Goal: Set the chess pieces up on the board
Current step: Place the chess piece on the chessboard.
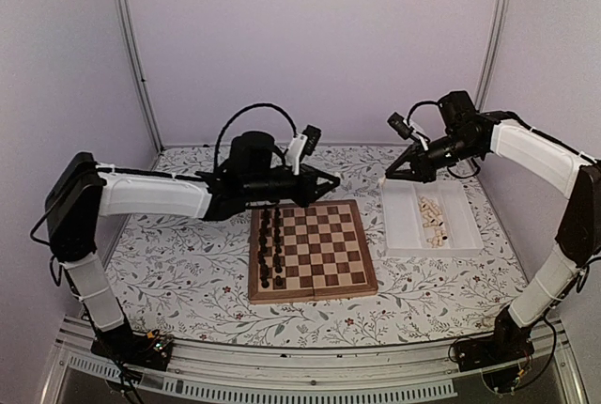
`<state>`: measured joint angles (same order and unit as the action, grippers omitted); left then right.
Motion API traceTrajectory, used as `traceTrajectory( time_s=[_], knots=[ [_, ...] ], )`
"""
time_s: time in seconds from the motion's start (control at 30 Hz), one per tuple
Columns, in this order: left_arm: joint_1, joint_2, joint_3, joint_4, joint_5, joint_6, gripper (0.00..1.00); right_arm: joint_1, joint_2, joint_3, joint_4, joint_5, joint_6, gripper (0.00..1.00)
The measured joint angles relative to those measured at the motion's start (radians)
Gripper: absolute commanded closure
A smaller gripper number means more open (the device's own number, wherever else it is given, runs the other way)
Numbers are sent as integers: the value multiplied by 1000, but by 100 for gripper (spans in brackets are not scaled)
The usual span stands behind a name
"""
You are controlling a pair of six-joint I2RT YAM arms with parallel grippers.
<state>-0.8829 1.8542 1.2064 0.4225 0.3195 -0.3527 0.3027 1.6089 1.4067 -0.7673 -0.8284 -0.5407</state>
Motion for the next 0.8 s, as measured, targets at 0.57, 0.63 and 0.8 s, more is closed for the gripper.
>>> traceTrajectory(
  time_s=[0.57,0.63,0.8],
  knots=[
    [351,-232,-103,-262,-37,-23,100,288,284,0,102,441,-56,96],
    [365,-236,-103,-267,-31,-28,100,301,297,0,104,462,-61,96],
    [371,-261,-103,-272,-18,-30,100,320,323,-1,111,497,-68,96]
  ],
)
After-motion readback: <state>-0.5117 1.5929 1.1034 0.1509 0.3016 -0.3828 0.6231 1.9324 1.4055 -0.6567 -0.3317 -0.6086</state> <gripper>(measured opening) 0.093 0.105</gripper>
